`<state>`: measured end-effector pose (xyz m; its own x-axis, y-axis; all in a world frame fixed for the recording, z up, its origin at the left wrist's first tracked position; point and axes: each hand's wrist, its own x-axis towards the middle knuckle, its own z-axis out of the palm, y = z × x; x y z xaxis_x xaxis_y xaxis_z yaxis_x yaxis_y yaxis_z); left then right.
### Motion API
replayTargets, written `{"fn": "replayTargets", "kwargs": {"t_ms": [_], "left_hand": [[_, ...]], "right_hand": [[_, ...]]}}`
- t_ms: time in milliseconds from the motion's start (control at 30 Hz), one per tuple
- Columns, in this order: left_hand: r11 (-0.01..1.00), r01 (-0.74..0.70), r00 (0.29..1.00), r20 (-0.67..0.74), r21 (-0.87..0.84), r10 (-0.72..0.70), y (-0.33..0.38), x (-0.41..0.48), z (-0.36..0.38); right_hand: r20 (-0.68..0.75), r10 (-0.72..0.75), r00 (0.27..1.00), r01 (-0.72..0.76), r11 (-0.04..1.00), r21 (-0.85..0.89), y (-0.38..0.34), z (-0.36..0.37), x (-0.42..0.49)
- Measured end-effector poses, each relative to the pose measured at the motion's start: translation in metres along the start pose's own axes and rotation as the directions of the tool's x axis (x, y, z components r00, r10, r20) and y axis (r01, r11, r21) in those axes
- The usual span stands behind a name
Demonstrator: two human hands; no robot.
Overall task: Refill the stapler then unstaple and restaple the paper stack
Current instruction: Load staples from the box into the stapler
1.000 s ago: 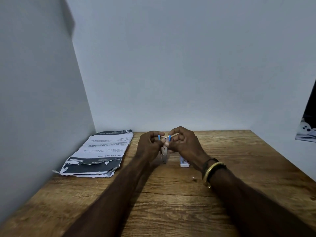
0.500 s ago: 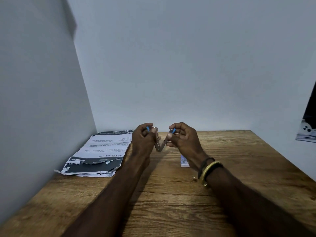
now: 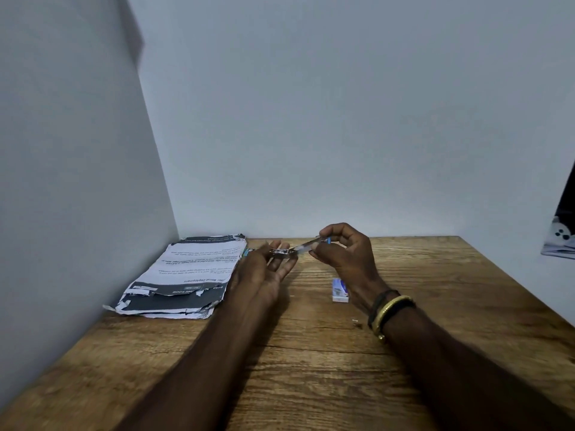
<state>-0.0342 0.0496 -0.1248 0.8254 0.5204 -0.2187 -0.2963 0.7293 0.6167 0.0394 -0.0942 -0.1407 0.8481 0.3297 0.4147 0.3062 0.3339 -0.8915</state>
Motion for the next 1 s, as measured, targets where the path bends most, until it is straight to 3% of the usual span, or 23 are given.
{"fn": "replayTargets", "kwargs": {"t_ms": [67, 167, 233, 400, 533, 700, 1000], "left_hand": [[1.0, 0.003, 1.0, -0.014, 0.013, -0.003, -0.001, -0.001, 0.0], [0.999, -0.046, 0.998, -0.038, 0.003, 0.046, 0.0, 0.001, 0.0], [0.999, -0.047, 0.999, -0.013, 0.017, 0.047, 0.001, 0.0, 0.0], [0.934, -0.003, 0.988, 0.145, 0.356, -0.052, -0.004, -0.012, 0.009], [0.713, -0.159, 0.971, 0.239, 0.682, -0.012, -0.011, -0.02, 0.015], [0.601, -0.228, 0.959, 0.283, 0.766, 0.004, -0.011, -0.026, 0.015], [0.577, -0.213, 0.97, 0.243, 0.788, 0.026, -0.011, -0.027, 0.015]], "right_hand": [[0.076, -0.025, 0.997, 0.035, 0.989, -0.143, 0.001, -0.001, -0.001], [0.238, 0.021, 0.971, 0.02, 0.985, -0.169, 0.003, 0.0, -0.005], [0.27, 0.057, 0.961, -0.01, 0.985, -0.171, 0.003, 0.002, -0.007], [0.158, 0.151, 0.976, -0.141, 0.987, -0.07, 0.0, 0.001, -0.004], [0.082, 0.194, 0.978, -0.194, 0.981, -0.001, -0.005, -0.006, -0.001], [0.092, 0.227, 0.97, -0.223, 0.973, -0.05, -0.005, -0.008, -0.002], [0.098, 0.202, 0.974, -0.191, 0.975, -0.112, -0.005, -0.003, -0.003]]}}
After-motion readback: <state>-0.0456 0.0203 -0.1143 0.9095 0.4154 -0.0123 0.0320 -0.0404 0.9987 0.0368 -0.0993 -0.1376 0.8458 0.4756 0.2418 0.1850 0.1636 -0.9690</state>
